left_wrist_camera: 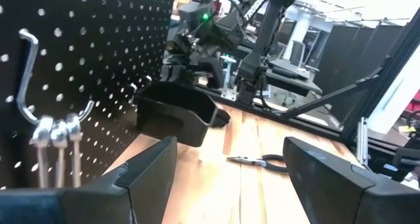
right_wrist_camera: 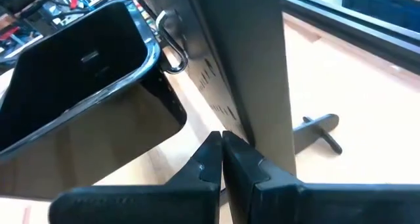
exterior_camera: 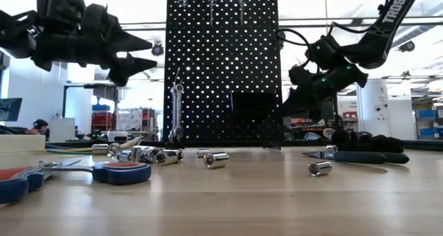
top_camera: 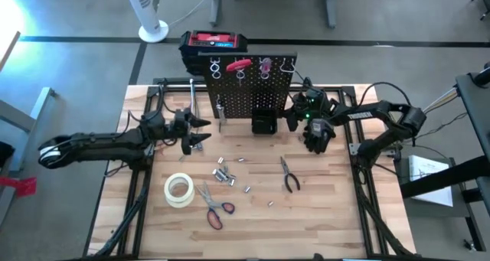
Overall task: Hang tools onto peg board
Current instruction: Adjust the peg board, then put the socket into the black bin on the peg board
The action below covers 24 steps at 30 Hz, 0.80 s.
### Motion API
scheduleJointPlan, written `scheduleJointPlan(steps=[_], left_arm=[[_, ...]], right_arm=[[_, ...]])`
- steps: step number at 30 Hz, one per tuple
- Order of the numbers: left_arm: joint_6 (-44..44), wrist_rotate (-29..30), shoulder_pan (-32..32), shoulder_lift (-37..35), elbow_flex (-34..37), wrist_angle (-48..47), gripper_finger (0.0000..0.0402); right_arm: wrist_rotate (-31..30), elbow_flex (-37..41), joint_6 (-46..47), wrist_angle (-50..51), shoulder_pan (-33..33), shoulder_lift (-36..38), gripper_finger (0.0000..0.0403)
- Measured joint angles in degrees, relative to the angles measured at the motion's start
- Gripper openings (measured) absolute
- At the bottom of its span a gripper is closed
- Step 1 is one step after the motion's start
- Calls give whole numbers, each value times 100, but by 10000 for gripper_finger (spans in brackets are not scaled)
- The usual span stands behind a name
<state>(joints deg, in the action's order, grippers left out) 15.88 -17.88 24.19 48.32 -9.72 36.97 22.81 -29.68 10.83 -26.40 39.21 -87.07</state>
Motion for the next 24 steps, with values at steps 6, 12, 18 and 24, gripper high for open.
scheduleJointPlan(steps=[6,12,18,24], left_arm=[[-22,543,-404,161,0,306,270],[-375,1961,-1598,-29,-2,199,270],[-118,4083,-3129,138,-2,222,270],[25,5906,-4317,715,-85,366,270]], right_arm=[[280,32,-49,361,-14,64,3],[169,235,135,1621,-345,801,45],[-1924,235,1033,3491,-1300,1745,116],[-2738,237,2277,3915,-2262,1941,165]])
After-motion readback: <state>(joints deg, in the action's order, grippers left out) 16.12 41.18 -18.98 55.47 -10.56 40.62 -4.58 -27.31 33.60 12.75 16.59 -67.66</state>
